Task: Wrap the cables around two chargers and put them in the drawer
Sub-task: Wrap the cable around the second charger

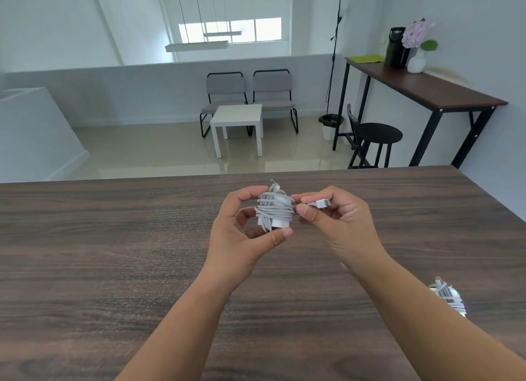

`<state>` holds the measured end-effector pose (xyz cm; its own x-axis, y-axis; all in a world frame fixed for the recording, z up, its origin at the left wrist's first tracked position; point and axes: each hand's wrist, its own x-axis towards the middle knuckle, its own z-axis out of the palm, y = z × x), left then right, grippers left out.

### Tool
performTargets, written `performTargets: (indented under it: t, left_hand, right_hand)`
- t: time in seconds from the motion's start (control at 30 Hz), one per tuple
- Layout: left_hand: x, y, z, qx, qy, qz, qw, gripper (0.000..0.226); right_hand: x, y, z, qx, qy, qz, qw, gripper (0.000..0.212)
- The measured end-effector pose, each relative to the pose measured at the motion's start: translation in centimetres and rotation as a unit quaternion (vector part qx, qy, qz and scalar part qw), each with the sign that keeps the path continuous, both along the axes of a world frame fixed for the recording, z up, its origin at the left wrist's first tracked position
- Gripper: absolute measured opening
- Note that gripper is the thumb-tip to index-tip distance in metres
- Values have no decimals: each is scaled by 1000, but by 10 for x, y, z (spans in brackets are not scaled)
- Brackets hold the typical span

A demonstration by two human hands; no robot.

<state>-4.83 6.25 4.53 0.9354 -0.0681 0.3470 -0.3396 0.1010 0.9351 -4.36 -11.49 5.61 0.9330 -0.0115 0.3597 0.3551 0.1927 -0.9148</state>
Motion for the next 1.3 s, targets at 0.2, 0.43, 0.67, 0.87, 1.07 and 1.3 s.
performTargets:
  t: [0.2, 0.43, 0.67, 0.87, 1.07, 1.3]
  left_hand:
    - [0, -4, 3, 4, -21, 19, 1000, 53]
    - [4, -5, -3, 10, -23, 29, 999, 51]
    - [6, -4, -6, 14, 0, 46, 999, 51]
    - [9, 0, -3, 52, 12, 38, 998, 73]
    - [9, -1, -3, 126, -25, 83, 988, 69]
    - [8, -4, -4, 141, -79, 100, 982, 60]
  right_hand:
    - [0, 1, -1, -28, -38, 4, 999, 9]
    - [4, -4, -1, -128, -98, -9, 987, 11]
    - [7, -2, -4, -147, -114, -10, 982, 11]
    - [10, -3, -9, -95, -72, -10, 993, 11]
    - [3, -8, -3, -163, -100, -32, 981, 12]
    - [-5, -18, 14, -204, -103, -51, 972, 3]
